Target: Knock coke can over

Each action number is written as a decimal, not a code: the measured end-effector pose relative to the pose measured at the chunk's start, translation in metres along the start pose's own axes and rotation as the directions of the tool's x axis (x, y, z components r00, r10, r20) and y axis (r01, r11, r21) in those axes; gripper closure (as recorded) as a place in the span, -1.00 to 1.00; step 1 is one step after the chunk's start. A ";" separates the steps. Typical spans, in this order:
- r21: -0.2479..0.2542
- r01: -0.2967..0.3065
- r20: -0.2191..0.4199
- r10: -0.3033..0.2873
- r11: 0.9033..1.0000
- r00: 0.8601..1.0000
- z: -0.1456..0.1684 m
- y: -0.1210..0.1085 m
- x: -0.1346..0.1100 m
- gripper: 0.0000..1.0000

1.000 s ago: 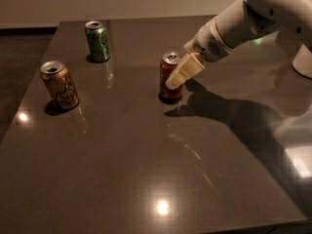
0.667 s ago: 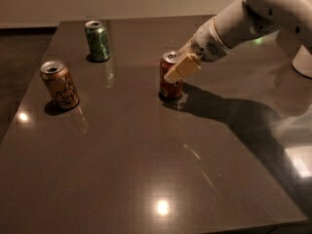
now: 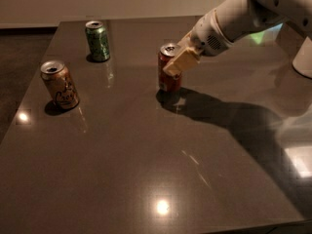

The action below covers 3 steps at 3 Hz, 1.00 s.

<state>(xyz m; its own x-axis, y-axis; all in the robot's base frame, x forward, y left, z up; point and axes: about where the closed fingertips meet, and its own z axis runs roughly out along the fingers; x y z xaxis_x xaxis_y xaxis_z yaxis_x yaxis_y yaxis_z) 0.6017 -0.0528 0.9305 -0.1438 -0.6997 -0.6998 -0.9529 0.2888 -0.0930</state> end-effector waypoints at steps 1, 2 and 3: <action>0.033 0.063 -0.080 -0.060 0.998 0.995 -0.015 0.006 -0.016 1.00; 0.051 0.153 -0.256 -0.136 0.987 0.957 -0.021 0.008 -0.026 1.00; 0.029 0.231 -0.413 -0.199 0.972 0.889 -0.018 0.007 -0.028 1.00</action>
Offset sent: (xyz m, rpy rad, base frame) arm -0.0079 0.0063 0.0487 -0.5742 -0.1075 0.0605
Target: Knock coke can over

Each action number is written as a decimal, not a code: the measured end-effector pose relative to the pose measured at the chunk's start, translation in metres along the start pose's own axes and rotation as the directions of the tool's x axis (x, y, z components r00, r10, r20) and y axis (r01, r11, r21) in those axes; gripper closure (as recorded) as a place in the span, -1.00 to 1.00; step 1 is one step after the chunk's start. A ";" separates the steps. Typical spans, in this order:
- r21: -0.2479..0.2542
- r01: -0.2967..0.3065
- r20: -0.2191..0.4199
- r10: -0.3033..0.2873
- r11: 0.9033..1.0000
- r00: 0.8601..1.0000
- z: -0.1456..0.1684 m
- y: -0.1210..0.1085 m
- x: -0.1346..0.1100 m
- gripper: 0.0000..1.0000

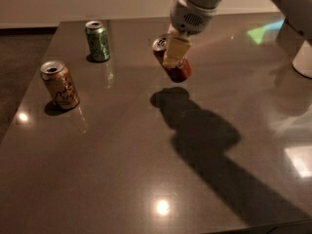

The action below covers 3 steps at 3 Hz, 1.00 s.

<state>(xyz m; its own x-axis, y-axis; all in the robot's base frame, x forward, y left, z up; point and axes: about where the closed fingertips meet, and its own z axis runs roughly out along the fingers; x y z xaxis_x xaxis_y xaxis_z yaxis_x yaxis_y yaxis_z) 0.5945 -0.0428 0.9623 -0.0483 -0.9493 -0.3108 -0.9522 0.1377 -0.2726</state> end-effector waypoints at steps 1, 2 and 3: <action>-0.032 0.086 -0.160 -0.090 0.996 0.983 0.012 -0.002 0.001 1.00; -0.068 0.130 -0.232 -0.143 0.989 0.962 0.024 -0.002 0.003 0.47; -0.104 0.147 -0.267 -0.170 0.984 0.949 0.035 0.002 0.009 -0.16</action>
Offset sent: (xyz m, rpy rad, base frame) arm 0.0059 -0.0003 -0.0308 -0.3547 0.0914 0.1041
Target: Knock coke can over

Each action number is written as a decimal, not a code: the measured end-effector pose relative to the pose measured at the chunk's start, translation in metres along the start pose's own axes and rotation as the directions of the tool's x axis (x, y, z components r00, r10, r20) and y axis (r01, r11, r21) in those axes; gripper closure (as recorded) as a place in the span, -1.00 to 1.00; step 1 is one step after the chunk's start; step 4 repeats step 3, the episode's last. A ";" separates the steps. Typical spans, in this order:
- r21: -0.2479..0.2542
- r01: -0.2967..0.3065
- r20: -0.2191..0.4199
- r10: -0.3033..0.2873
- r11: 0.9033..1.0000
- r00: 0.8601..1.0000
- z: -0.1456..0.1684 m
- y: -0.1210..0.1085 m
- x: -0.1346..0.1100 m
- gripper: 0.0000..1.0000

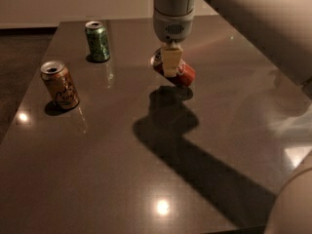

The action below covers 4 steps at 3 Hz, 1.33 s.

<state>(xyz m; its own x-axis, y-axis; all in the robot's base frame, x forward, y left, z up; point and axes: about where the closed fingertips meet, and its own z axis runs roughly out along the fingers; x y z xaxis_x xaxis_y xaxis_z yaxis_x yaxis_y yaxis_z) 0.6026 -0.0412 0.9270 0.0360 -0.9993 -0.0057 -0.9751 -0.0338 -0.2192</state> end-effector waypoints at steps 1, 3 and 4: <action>-0.018 0.010 -0.012 -0.011 1.000 1.000 0.007 0.004 0.001 -0.62; -0.038 0.026 -0.016 -0.026 0.999 1.000 0.017 0.007 0.002 -1.00; -0.038 0.026 -0.016 -0.026 0.999 1.000 0.017 0.007 0.002 -1.00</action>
Offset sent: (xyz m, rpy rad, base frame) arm -0.0154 -0.0099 -0.0278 -0.0579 0.0977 0.0286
